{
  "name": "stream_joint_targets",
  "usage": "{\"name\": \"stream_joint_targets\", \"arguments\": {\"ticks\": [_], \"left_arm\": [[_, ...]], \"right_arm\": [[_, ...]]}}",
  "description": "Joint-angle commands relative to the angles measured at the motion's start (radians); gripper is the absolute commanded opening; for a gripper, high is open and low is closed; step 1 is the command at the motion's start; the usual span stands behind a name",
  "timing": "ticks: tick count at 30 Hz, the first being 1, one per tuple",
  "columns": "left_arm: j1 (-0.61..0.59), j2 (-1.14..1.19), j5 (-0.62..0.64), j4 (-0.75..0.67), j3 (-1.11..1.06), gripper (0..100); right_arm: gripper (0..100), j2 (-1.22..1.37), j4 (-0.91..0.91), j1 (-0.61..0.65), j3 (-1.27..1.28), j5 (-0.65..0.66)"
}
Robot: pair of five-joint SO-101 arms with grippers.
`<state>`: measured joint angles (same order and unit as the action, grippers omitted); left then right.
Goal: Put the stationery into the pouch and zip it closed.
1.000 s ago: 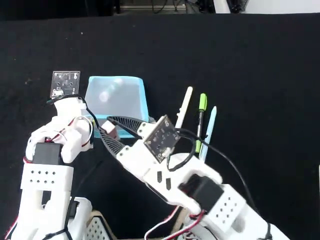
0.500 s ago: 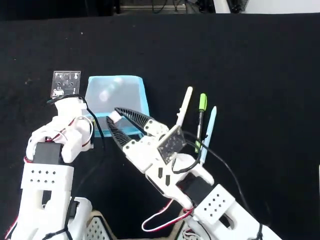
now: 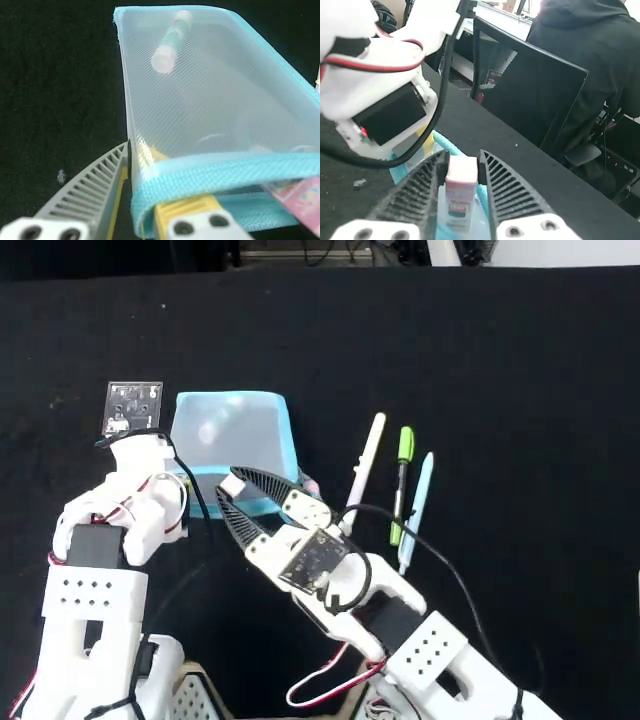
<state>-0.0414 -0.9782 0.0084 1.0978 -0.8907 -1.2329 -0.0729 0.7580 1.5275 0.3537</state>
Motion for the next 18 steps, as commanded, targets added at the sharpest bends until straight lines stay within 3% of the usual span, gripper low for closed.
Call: {"name": "stream_joint_targets", "arguments": {"ticks": [1, 14, 18], "left_arm": [[-0.010, -0.005, 0.011, 0.006, 0.010, 3], [-0.010, -0.005, 0.011, 0.003, 0.010, 3], [-0.010, -0.005, 0.011, 0.002, 0.010, 3]], "right_arm": [[1.1, -0.016, 0.017, -0.028, -0.002, 0.017], [1.1, -0.355, 0.651, -0.028, -0.090, 0.009], [1.1, -0.450, 0.758, -0.028, -0.105, 0.017]]}}
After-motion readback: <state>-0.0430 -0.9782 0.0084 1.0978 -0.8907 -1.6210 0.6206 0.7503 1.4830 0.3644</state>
